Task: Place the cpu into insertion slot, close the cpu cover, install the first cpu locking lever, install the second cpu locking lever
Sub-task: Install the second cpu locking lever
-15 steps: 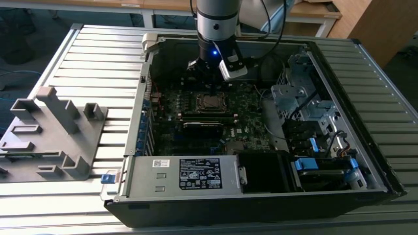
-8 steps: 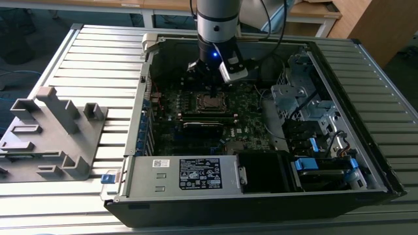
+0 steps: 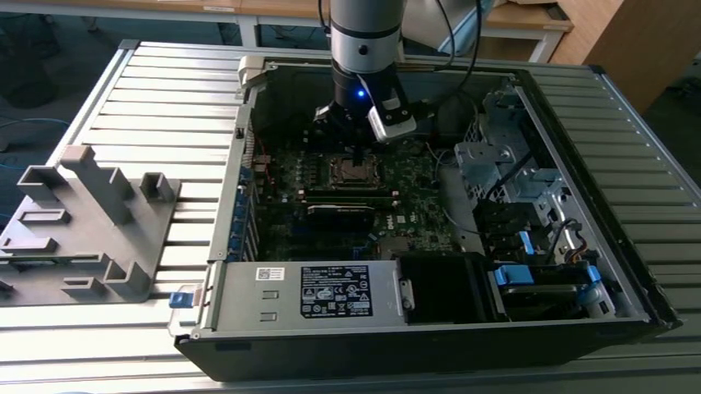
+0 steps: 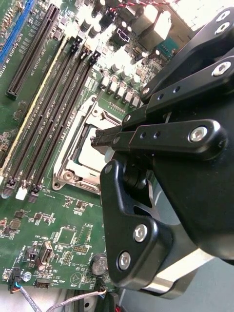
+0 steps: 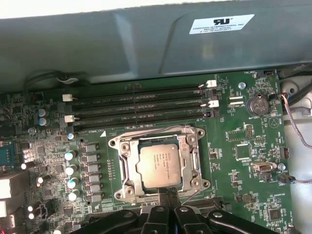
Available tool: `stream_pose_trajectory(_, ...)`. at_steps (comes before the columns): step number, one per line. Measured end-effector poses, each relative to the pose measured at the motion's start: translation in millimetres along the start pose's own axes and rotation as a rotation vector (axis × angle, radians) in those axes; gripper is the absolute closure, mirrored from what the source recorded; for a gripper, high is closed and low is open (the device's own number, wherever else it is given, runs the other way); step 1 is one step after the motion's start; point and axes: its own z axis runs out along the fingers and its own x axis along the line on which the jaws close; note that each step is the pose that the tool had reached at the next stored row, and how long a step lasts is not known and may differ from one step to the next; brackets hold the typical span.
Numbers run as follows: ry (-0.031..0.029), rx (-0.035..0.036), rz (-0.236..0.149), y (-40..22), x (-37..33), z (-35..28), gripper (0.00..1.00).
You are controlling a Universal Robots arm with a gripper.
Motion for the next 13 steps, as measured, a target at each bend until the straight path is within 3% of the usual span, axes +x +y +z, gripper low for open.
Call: stream_pose_trajectory(13, 0.0, -0.0001, 0.0, -2.0, -0.4, -2.4, 0.89)
